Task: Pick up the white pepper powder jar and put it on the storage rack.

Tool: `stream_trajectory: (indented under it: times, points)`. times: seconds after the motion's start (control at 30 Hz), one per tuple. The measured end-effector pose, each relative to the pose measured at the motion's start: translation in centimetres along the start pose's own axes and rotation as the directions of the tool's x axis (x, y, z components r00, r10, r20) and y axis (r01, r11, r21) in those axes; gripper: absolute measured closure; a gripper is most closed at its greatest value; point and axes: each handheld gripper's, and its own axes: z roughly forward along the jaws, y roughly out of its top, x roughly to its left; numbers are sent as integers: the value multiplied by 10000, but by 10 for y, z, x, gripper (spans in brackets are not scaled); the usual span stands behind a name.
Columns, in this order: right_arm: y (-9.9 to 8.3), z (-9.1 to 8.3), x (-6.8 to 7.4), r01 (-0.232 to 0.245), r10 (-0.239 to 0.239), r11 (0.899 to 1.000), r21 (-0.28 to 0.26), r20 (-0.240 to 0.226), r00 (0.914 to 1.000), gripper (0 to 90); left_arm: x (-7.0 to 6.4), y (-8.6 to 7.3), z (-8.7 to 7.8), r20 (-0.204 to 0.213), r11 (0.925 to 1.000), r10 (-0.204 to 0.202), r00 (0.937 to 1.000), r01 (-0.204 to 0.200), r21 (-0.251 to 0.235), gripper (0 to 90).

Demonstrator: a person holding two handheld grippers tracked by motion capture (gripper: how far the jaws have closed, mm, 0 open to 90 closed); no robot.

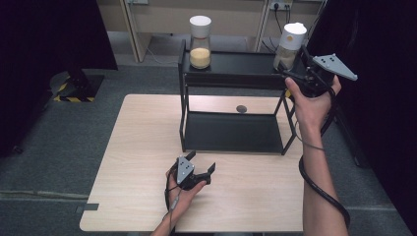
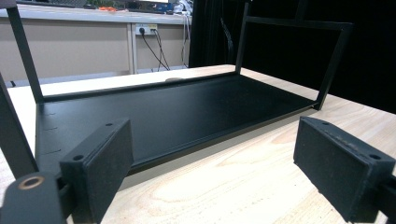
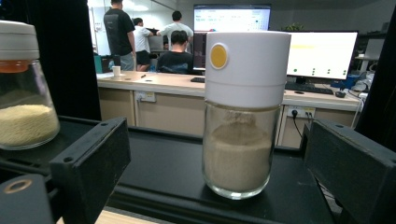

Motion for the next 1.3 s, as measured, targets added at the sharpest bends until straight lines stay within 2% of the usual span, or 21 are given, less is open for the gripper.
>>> stream_trajectory:
  times: [0.27, 0.57, 0.73, 1.3]
  points:
    - [-15, -10, 2, 177, -173, 9997, 145, -219, 9996, 74, -1, 0, 0, -22, 10000, 51, 10000, -51, -4, 115]
    - [-32, -18, 1, 22, -14, 9998, 189, -416, 9991, 74, -1, -1, 0, -18, 10000, 38, 10000, -38, -37, 115]
    - [-41, -23, -2, -270, 278, 9995, 147, -577, 9979, 73, -1, -1, 0, -18, 10000, 82, 10000, -82, -37, 115]
    - [-68, -30, 4, -327, 357, 9987, 395, -774, 9964, 73, 0, -1, -1, -18, 10000, -2, 10000, 2, -53, 115]
